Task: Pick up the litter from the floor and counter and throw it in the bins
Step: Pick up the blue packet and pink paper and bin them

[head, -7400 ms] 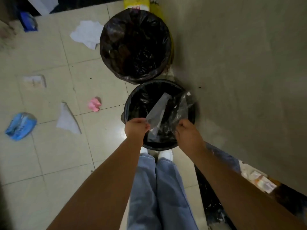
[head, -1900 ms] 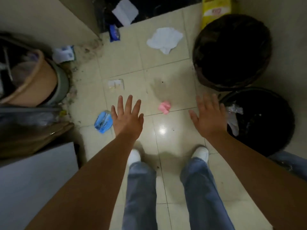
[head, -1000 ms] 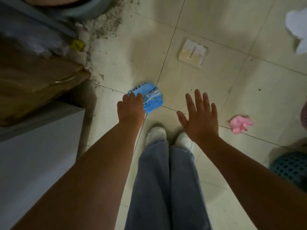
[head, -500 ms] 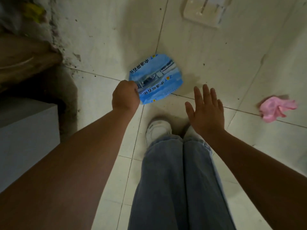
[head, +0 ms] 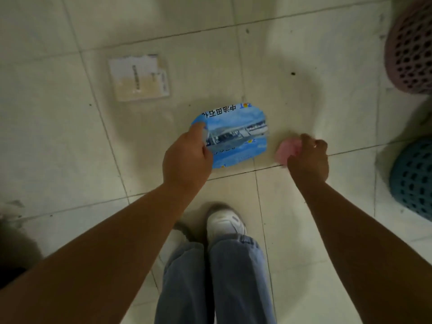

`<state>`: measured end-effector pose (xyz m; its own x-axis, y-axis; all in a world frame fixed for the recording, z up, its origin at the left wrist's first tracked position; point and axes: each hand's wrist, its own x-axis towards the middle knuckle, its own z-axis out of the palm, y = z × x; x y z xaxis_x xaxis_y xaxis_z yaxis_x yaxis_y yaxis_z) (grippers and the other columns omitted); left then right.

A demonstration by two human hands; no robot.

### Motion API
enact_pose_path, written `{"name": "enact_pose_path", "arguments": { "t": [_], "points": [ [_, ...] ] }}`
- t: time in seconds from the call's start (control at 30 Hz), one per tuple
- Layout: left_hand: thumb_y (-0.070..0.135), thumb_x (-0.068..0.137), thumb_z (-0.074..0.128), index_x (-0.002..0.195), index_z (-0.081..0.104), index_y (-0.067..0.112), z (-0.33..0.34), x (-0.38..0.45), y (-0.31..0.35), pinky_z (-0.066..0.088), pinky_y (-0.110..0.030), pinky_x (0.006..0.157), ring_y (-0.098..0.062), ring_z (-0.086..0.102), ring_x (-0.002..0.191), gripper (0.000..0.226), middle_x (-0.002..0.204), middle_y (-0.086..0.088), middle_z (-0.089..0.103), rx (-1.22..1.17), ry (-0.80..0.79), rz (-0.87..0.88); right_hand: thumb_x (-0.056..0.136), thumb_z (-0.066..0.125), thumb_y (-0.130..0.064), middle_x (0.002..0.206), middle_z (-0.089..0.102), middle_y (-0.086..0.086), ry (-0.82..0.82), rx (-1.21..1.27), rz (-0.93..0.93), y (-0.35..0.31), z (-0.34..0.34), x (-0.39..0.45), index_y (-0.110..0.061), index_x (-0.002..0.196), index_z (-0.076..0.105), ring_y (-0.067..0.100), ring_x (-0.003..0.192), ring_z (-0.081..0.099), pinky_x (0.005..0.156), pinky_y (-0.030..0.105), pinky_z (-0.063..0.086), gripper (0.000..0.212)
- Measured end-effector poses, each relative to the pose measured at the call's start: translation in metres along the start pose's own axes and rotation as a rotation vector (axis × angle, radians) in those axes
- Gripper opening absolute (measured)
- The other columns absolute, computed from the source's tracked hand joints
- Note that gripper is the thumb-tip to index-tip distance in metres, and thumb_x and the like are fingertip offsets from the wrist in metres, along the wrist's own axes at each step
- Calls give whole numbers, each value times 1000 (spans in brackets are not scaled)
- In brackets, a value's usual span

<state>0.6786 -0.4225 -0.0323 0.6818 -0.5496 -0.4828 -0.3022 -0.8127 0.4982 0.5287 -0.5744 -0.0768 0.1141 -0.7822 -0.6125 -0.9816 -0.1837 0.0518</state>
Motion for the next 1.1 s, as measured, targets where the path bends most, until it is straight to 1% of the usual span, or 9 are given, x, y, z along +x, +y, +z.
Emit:
{"name": "enact_pose_path", "arguments": {
  "t": [0.1, 0.23, 0.3, 0.37, 0.6, 0.67, 0.77, 0.97, 1.1],
  "points": [
    [1, 85, 52, 122, 54, 1, 3, -5, 3, 53, -43, 73, -37, 63, 83, 36, 89, -24, 67, 44, -28, 23, 91, 44, -17, 107, 54, 29, 37, 132, -1, 11, 7, -3, 6, 103, 58, 41, 93, 56, 75, 37, 43, 30],
    [-1, 83, 56, 117, 59, 0, -11, -19, 24, 52, -41, 77, -35, 64, 84, 34, 86, -23, 69, 67, -59, 50, 87, 47, -8, 73, 57, 15, -13, 278, -17, 23, 3, -34, 5, 79, 64, 24, 65, 52, 50, 18, 30, 23],
    [-1, 82, 57, 116, 60, 1, -24, -29, 45, 51, -39, 77, -34, 64, 85, 34, 87, -21, 70, 88, -67, 62, 84, 45, -1, 57, 47, 3, -36, 332, -18, 30, -11, -57, -3, 56, 55, 14, 51, 41, 42, 10, 24, 30],
    [-1, 83, 56, 116, 60, 2, -41, -40, 73, 49, -37, 77, -34, 63, 87, 33, 89, -20, 70, 97, -65, 51, 82, 43, 2, 49, 34, -3, -42, 365, -26, 39, -35, -81, -16, 43, 34, 17, 52, 37, 40, 10, 21, 44],
    [0, 83, 54, 118, 57, 3, -103, -85, 212, 47, -34, 81, -33, 61, 94, 36, 94, -19, 69, 49, -58, 81, 82, 43, 2, 81, 62, 23, 111, 498, 18, 95, -187, -127, 1, 79, 61, 25, 68, 48, 45, 18, 25, 18],
    [2, 84, 54, 122, 54, 4, -115, -101, 261, 46, -32, 80, -31, 61, 92, 39, 94, -17, 68, 31, -81, 144, 80, 48, 3, 88, 66, 29, 234, 557, 43, 121, -240, -139, 5, 84, 64, 35, 76, 58, 54, 31, 32, 17],
    [3, 84, 54, 126, 51, 5, -121, -126, 331, 47, -33, 81, -30, 61, 90, 42, 92, -16, 68, -20, -115, 213, 80, 52, 1, 91, 68, 30, 369, 650, 141, 170, -307, -158, 4, 86, 66, 40, 88, 61, 70, 30, 32, 16],
    [7, 86, 53, 131, 46, 7, -71, -177, 440, 42, -31, 81, -29, 59, 96, 45, 101, -16, 66, -24, -192, 304, 83, 53, -5, 91, 66, 22, 367, 874, 465, 284, -362, -173, -5, 91, 64, 27, 78, 56, 73, 32, 42, 13],
    [10, 88, 53, 133, 42, 8, -1, -184, 492, 45, -33, 81, -31, 59, 101, 46, 111, -18, 64, -15, -252, 217, 83, 53, -4, 82, 62, 17, 341, 932, 558, 347, -369, -150, -2, 91, 63, 24, 69, 53, 67, 27, 40, 13]
  ]
}}
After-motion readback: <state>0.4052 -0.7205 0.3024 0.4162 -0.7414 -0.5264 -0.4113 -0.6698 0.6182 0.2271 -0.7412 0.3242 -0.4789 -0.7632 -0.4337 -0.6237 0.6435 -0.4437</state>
